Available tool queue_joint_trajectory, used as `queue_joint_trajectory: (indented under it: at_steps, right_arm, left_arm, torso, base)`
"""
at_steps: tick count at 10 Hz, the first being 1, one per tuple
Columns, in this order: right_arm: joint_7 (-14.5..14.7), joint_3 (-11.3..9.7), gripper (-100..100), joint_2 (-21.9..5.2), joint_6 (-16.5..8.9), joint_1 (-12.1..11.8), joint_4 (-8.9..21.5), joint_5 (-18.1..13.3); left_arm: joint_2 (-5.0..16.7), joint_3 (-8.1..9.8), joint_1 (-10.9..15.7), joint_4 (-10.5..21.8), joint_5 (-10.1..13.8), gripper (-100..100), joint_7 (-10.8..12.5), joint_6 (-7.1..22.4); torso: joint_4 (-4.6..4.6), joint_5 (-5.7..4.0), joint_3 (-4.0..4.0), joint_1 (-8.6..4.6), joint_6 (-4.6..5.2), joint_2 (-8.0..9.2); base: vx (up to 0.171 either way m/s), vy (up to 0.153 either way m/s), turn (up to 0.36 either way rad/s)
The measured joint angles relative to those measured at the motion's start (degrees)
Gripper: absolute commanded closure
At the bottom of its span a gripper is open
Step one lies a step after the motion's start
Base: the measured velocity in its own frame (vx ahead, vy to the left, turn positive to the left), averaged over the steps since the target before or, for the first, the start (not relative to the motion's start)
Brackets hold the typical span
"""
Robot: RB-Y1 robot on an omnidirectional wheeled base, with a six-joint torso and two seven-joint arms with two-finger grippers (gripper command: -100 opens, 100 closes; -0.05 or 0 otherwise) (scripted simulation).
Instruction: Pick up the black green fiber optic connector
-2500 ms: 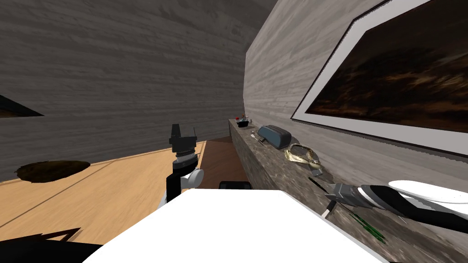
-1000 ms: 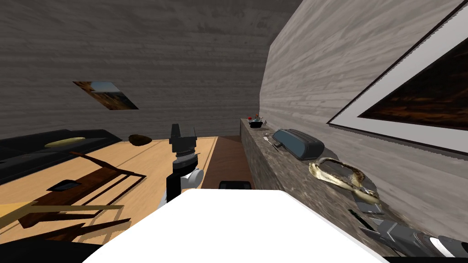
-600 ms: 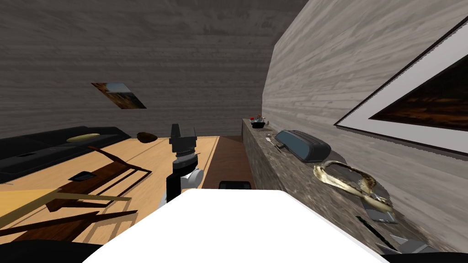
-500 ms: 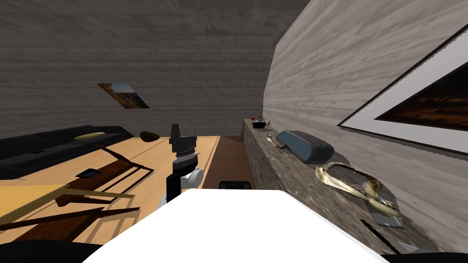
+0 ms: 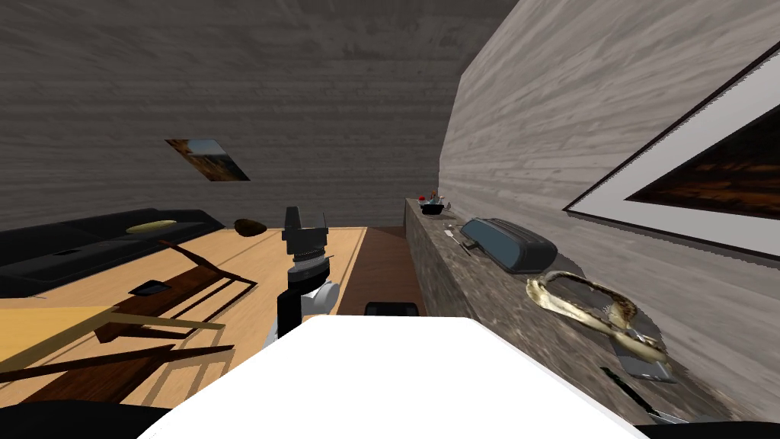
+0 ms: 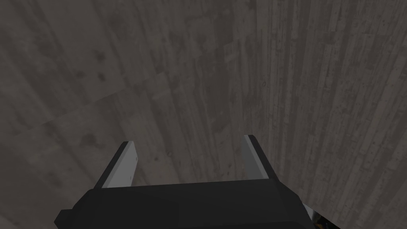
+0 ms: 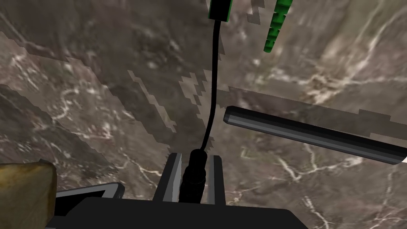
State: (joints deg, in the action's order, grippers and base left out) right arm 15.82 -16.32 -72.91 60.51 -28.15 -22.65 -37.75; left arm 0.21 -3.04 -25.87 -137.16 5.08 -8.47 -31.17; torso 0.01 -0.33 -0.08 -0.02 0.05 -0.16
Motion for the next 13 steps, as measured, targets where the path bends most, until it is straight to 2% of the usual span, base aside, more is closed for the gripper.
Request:
queue_joint_trajectory:
  at_steps: [1,2,3,4,6,7,8,10,11,12,13]
  right_arm:
    - [0.0,0.0,0,0.0,0.0,0.0,0.0,0.0]
    - [0.0,0.0,100,0.0,0.0,0.0,0.0,0.0]
    - [-0.6,-0.4,100,-0.8,-0.9,-0.6,-1.9,0.3]
    - [-1.5,-2.3,100,-1.9,-1.6,1.6,-2.2,-0.1]
    - [-2.9,-3.0,100,-3.1,-3.3,0.9,-5.5,0.3]
    - [-3.9,-4.0,100,-4.5,-4.2,1.1,-8.2,0.5]
    - [-4.1,-7.2,100,-4.2,-3.3,7.6,-4.5,-1.4]
    - [-5.8,-7.2,100,-6.8,-5.8,4.2,-8.4,0.2]
    - [-6.0,-7.0,100,-7.0,-6.4,3.3,-10.6,0.5]
    - [-5.7,-7.7,100,-6.5,-5.5,5.2,-10.0,-0.2]
    - [-5.8,-7.4,100,-6.8,-5.6,4.3,-11.6,0.1]
  left_arm:
    - [0.0,0.00,0.0,0.0,0.0,0,0.0,0.0]
    - [0.0,0.00,0.0,0.0,0.0,0,0.0,0.0]
    - [0.0,0.00,0.0,0.0,0.0,0,0.0,0.0]
    - [0.0,0.01,0.0,0.0,0.0,0,0.0,0.0]
    - [0.0,0.00,0.0,0.0,0.0,0,0.0,0.0]
    - [0.0,0.00,0.0,0.0,0.0,0,0.0,0.0]
    - [0.0,0.01,0.0,0.0,0.0,0,0.0,0.0]
    - [0.0,0.00,0.0,0.0,0.0,0,0.0,0.0]
    - [0.0,0.00,0.0,0.0,0.0,0,0.0,0.0]
    - [0.0,0.00,0.0,0.0,0.0,0,0.0,0.0]
    - [0.0,0.00,0.0,0.0,0.0,0,0.0,0.0]
  torso:
    - [0.00,0.00,0.00,0.00,0.00,0.00]
    - [0.00,0.00,0.00,0.00,0.00,0.00]
    - [-0.01,0.02,0.00,-0.01,0.06,0.00]
    - [-0.01,0.03,-0.02,-0.06,0.09,-0.03]
    - [0.00,-0.01,-0.03,-0.01,-0.06,-0.06]
    - [-0.01,0.03,-0.04,-0.03,0.02,-0.06]
    - [-0.02,0.00,-0.05,-0.10,0.04,-0.09]
    - [0.00,0.02,0.00,-0.01,0.01,0.00]
    - [0.01,-0.03,0.00,0.03,-0.04,-0.01]
    - [0.00,-0.02,-0.01,0.04,-0.07,-0.03]
    - [0.00,0.01,-0.01,0.06,-0.02,-0.02]
  base:
    - [0.000,0.000,0.000]
    - [0.007,-0.007,-0.119]
    - [0.018,-0.019,-0.304]
    - [0.019,-0.013,-0.132]
    - [0.009,-0.012,-0.074]
    - [0.020,-0.026,-0.320]
    - [0.021,-0.013,-0.112]
    - [0.004,-0.005,-0.002]
    - [0.000,0.000,0.000]
    - [-0.001,0.006,0.017]
    - [0.010,-0.007,-0.176]
